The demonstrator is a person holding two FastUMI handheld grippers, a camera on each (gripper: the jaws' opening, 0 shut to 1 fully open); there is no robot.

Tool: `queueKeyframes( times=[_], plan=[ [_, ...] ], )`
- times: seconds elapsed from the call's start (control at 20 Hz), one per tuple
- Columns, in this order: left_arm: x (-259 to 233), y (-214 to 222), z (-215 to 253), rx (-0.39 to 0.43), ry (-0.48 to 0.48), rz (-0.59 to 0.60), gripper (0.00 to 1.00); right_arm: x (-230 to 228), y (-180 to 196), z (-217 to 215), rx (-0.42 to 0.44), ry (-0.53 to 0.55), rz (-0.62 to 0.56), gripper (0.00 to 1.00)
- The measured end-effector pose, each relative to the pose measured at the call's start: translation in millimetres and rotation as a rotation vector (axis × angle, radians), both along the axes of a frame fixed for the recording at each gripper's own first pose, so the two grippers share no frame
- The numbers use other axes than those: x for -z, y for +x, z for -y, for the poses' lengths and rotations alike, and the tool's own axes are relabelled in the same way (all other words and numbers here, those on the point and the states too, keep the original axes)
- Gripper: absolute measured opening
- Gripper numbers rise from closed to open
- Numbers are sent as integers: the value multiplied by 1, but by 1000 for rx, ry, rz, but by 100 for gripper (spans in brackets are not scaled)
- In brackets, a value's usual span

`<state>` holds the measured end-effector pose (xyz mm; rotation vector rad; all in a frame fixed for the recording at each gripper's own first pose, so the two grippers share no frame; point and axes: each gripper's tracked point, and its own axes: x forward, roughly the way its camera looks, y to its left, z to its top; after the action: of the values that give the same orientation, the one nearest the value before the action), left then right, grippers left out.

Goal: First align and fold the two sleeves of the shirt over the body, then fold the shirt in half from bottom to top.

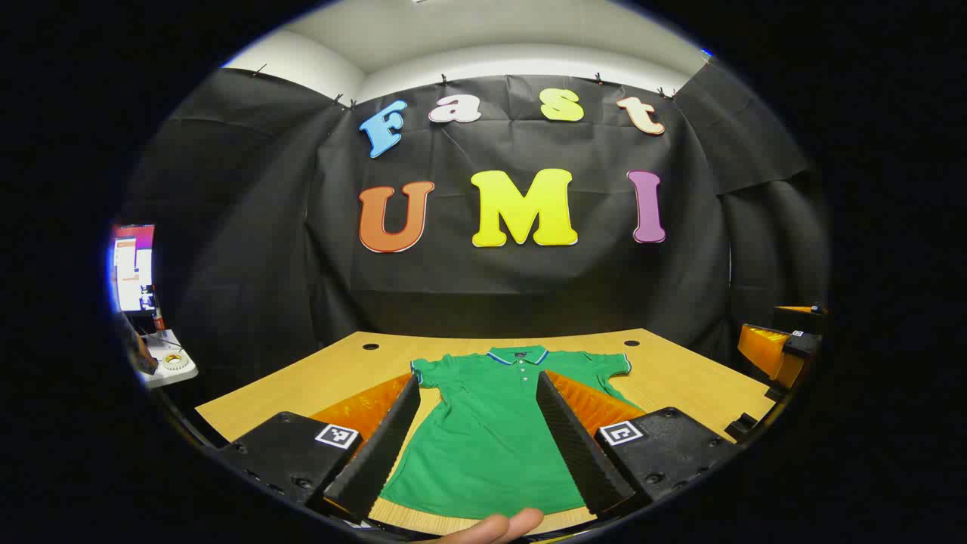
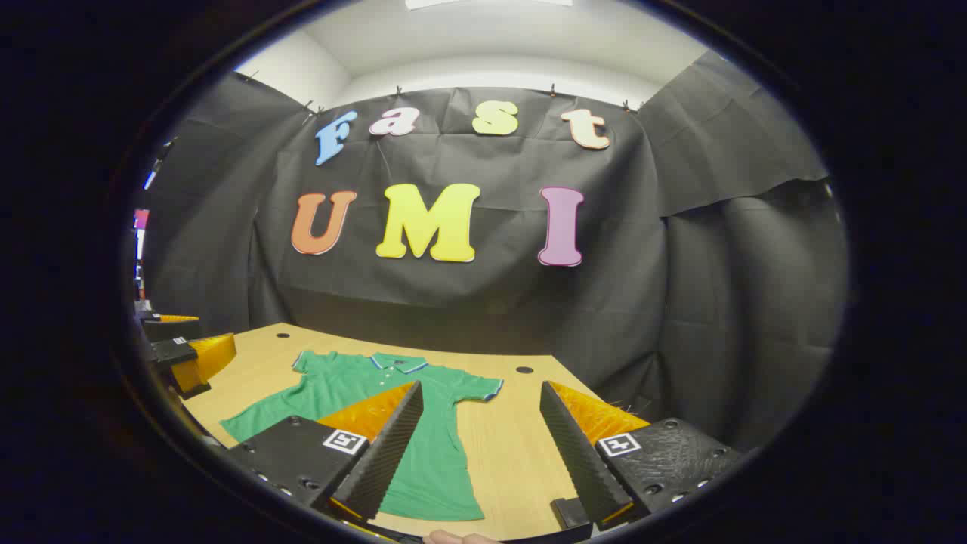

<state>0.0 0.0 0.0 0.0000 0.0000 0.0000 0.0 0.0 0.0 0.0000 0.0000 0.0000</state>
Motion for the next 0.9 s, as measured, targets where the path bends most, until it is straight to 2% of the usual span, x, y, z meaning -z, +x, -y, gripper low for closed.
queueKeyframes(
  times=[0.2,0.65,0.9],
  plan=[
    [-1,1,-3,-4,-18,4,100,4,1,-6,-6,35,-36,94],
    [1,3,-5,-3,-18,1,99,15,7,-27,-48,-11,-48,95],
    [6,6,-4,-2,-36,-13,99,18,9,-19,-45,22,-62,95]
  ],
)
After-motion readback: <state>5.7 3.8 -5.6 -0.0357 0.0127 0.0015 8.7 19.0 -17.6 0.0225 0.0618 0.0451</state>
